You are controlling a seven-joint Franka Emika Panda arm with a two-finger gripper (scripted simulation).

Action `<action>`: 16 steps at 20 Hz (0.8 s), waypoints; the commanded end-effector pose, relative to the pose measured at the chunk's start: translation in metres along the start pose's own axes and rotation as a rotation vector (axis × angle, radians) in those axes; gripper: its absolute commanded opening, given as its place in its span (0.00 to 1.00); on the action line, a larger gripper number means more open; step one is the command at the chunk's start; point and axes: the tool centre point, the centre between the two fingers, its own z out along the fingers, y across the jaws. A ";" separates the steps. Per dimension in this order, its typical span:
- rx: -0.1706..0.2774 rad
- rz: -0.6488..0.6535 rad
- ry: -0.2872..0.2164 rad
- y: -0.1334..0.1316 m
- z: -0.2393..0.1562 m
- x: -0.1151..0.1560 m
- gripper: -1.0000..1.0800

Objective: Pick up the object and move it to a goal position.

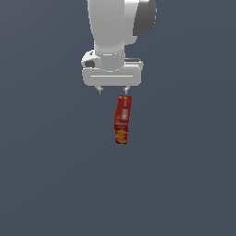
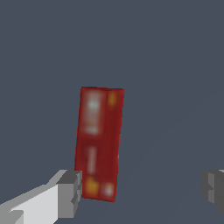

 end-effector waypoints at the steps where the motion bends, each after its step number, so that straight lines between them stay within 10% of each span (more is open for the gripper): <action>1: -0.006 0.011 0.002 -0.006 0.009 0.001 0.96; 16: -0.034 0.075 0.024 -0.043 0.061 0.001 0.96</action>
